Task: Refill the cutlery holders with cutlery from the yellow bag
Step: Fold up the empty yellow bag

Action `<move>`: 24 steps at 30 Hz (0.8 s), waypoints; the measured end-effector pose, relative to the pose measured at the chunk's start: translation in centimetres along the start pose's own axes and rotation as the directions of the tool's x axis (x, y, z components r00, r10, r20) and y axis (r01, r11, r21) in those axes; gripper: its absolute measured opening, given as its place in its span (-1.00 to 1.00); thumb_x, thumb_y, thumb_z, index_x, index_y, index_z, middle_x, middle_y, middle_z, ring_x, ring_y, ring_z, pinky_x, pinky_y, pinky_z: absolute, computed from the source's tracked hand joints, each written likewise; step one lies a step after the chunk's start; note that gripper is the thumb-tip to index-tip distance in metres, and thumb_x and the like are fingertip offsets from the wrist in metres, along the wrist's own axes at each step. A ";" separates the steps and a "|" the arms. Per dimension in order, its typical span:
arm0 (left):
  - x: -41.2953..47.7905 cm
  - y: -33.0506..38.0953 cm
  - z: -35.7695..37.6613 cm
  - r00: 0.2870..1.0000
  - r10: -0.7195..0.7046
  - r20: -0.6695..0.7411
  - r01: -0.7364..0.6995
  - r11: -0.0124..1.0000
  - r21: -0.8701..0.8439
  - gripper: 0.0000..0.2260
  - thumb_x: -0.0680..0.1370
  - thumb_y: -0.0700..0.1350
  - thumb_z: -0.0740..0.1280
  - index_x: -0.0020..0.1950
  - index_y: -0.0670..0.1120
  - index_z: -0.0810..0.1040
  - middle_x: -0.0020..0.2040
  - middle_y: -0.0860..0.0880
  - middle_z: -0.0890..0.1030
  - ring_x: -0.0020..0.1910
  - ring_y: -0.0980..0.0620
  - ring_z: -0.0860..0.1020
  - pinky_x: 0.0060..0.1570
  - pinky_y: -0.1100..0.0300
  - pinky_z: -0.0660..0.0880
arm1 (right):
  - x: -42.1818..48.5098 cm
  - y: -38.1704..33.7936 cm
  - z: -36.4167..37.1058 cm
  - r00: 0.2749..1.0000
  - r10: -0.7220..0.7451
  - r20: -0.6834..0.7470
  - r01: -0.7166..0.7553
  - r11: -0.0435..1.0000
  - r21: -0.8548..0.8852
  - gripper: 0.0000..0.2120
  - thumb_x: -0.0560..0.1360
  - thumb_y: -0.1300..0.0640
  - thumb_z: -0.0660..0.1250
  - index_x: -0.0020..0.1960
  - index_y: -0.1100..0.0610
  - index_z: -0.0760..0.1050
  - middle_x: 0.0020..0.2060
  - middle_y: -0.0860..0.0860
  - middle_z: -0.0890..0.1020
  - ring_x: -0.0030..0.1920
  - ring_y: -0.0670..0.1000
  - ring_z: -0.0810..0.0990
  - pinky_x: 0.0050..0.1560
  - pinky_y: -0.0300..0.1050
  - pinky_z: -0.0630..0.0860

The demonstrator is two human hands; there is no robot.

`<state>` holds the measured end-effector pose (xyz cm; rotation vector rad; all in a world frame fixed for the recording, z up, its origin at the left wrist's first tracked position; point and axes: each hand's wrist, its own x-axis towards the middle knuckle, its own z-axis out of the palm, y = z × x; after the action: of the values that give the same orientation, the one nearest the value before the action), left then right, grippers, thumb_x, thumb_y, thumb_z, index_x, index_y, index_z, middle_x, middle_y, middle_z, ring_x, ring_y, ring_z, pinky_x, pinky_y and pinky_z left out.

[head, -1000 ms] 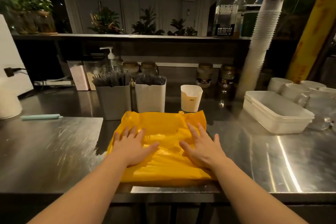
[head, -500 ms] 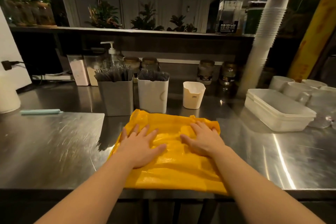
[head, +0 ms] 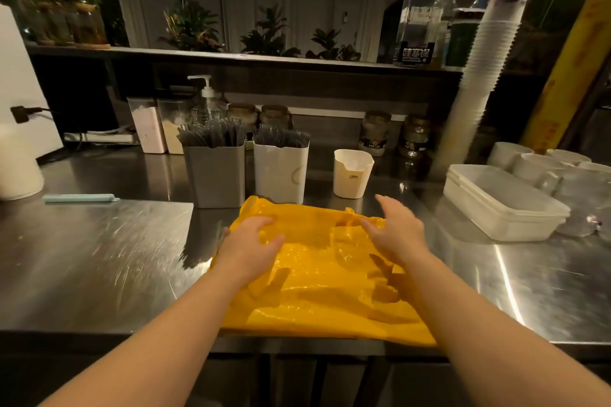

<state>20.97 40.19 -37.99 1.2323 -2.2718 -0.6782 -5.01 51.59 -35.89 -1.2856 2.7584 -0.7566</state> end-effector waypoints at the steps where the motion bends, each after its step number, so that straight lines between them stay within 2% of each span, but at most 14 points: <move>1: -0.1 0.1 -0.5 0.988 0.005 -0.155 -0.010 0.999 -0.032 -0.64 0.60 0.05 0.34 0.39 0.04 0.50 0.38 -0.02 0.51 0.37 -0.10 0.45 0.37 -0.06 0.34 | -0.4 0.5 -1.1 0.996 0.081 -0.023 -0.083 0.994 -0.070 -0.41 0.56 -0.27 0.27 0.50 -0.03 0.34 0.40 0.02 0.50 0.36 0.13 0.48 0.29 0.13 0.49; 3: -0.2 0.0 -2.1 0.953 -0.042 -0.300 0.067 0.995 0.074 -0.69 0.54 -0.08 0.34 0.29 -0.02 0.55 0.22 -0.05 0.57 0.19 -0.10 0.51 0.11 -0.03 0.51 | -1.5 1.6 -3.0 0.966 0.251 0.064 -0.231 0.947 -0.225 -0.44 0.54 -0.35 0.23 0.27 0.08 0.51 0.05 0.03 0.62 0.01 0.09 0.61 -0.02 -0.01 0.60; 5: -0.3 -0.5 -4.2 0.951 -0.229 -0.206 0.272 0.939 0.209 -0.62 0.52 -0.03 0.33 0.32 -0.07 0.46 0.19 -0.09 0.54 0.14 -0.12 0.51 0.02 -0.04 0.54 | -2.6 2.3 -3.7 0.912 0.332 0.242 -0.271 0.929 -0.253 -0.38 0.50 -0.41 0.24 0.11 0.16 0.52 -0.12 0.01 0.62 -0.15 0.05 0.64 -0.09 -0.05 0.61; 7: -0.2 -0.6 -5.6 0.913 -0.408 -0.018 0.398 0.878 0.264 -0.64 0.56 -0.01 0.29 0.30 -0.15 0.44 0.11 -0.12 0.56 0.05 -0.12 0.56 -0.10 0.03 0.52 | -3.2 2.1 -3.5 0.855 0.331 0.399 -0.302 0.944 -0.136 -0.44 0.49 -0.32 0.34 0.12 0.18 0.44 -0.04 0.07 0.61 -0.11 0.08 0.65 -0.06 -0.04 0.62; 10: -0.6 0.0 -6.4 0.877 -0.453 0.161 0.415 0.882 0.222 -0.82 0.61 -0.12 0.30 0.17 -0.17 0.48 -0.09 -0.10 0.52 -0.16 -0.03 0.52 -0.30 0.19 0.41 | -3.7 0.8 -3.4 0.844 0.282 0.456 -0.334 0.942 0.036 -0.41 0.51 -0.07 0.47 0.38 0.19 0.37 0.24 0.16 0.55 0.19 0.21 0.58 0.16 0.09 0.57; 11: -0.4 0.0 -6.6 0.874 -0.453 0.176 0.415 0.884 0.216 -0.82 0.61 -0.14 0.33 0.16 -0.17 0.46 -0.10 -0.09 0.50 -0.18 -0.02 0.50 -0.29 0.19 0.41 | -3.6 0.5 -3.4 0.854 0.273 0.444 -0.334 0.940 0.064 -0.43 0.52 -0.03 0.46 0.41 0.21 0.38 0.26 0.17 0.55 0.23 0.22 0.57 0.20 0.12 0.55; 13: 0.0 -0.5 -7.1 0.861 -0.466 0.201 0.427 0.879 0.212 -0.70 0.58 -0.14 0.40 0.26 -0.19 0.46 -0.02 -0.12 0.51 -0.11 -0.05 0.52 -0.14 0.14 0.48 | -3.3 0.6 -3.5 0.871 0.239 0.428 -0.324 0.936 0.137 -0.57 0.56 -0.01 0.42 0.31 0.23 0.48 0.17 0.17 0.62 0.16 0.20 0.61 0.20 0.11 0.57; 16: 0.8 -1.7 -8.0 0.827 -0.507 0.243 0.511 0.858 0.048 -0.54 0.56 -0.15 0.44 0.43 -0.19 0.42 0.27 -0.20 0.52 0.21 -0.22 0.52 0.16 -0.07 0.51 | -3.2 1.9 -4.0 0.870 0.167 0.463 -0.364 0.853 0.375 -0.70 0.53 0.03 0.45 0.17 0.20 0.58 0.02 0.16 0.70 0.05 0.17 0.69 0.16 0.17 0.62; 18: 0.8 -2.4 -8.7 0.769 -0.534 0.351 0.621 0.753 -0.216 -0.52 0.55 -0.21 0.45 0.43 -0.20 0.39 0.33 -0.22 0.50 0.28 -0.29 0.50 0.26 -0.20 0.46 | -3.4 2.9 -4.6 0.835 0.111 0.539 -0.452 0.697 0.557 -0.68 0.53 0.10 0.45 0.24 0.15 0.54 0.03 0.13 0.73 0.03 0.20 0.72 0.10 0.21 0.64; 19: 0.7 -2.8 -8.9 0.732 -0.537 0.420 0.674 0.660 -0.331 -0.53 0.53 -0.25 0.46 0.39 -0.22 0.39 0.29 -0.23 0.52 0.23 -0.30 0.52 0.22 -0.22 0.48 | -3.5 3.3 -4.8 0.818 0.087 0.569 -0.493 0.617 0.613 -0.69 0.55 0.14 0.42 0.27 0.13 0.52 0.03 0.12 0.73 0.02 0.21 0.72 0.05 0.20 0.65; 21: 0.1 -3.5 -9.2 0.682 -0.508 0.526 0.730 0.506 -0.459 -0.53 0.48 -0.31 0.45 0.35 -0.27 0.41 0.14 -0.25 0.58 0.03 -0.25 0.59 -0.06 -0.10 0.61 | -3.4 3.9 -5.0 0.814 0.071 0.576 -0.526 0.511 0.680 -0.71 0.56 0.20 0.39 0.26 0.05 0.49 0.06 0.13 0.72 0.01 0.23 0.72 -0.04 0.21 0.66; 22: -0.1 -3.9 -9.3 0.673 -0.483 0.561 0.739 0.476 -0.477 -0.56 0.50 -0.32 0.43 0.35 -0.25 0.44 0.09 -0.25 0.61 -0.03 -0.23 0.61 -0.21 -0.05 0.63 | -3.4 4.1 -5.0 0.822 0.072 0.564 -0.523 0.485 0.701 -0.72 0.57 0.20 0.39 0.24 0.01 0.49 0.07 0.14 0.70 0.01 0.24 0.72 -0.05 0.22 0.66; 23: -0.1 -4.2 -9.3 0.682 -0.447 0.579 0.730 0.465 -0.502 -0.63 0.54 -0.31 0.40 0.34 -0.23 0.48 0.09 -0.26 0.64 -0.04 -0.23 0.64 -0.27 -0.04 0.64 | -3.4 4.3 -5.0 0.828 0.062 0.557 -0.516 0.472 0.715 -0.74 0.57 0.21 0.38 0.21 -0.01 0.50 0.08 0.15 0.69 0.00 0.25 0.71 -0.07 0.22 0.66; 24: -0.4 -4.4 -9.3 0.689 -0.409 0.598 0.723 0.449 -0.526 -0.70 0.57 -0.31 0.36 0.31 -0.20 0.51 0.11 -0.27 0.66 0.00 -0.25 0.66 -0.22 -0.10 0.65 | -3.7 4.5 -4.9 0.832 0.062 0.551 -0.514 0.459 0.725 -0.76 0.57 0.21 0.37 0.19 -0.02 0.51 0.07 0.15 0.69 -0.01 0.25 0.72 -0.08 0.21 0.66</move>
<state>29.56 36.60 -33.57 1.4944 -1.3955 -2.0456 -6.79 58.81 -34.24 -0.5869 1.6736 -1.3222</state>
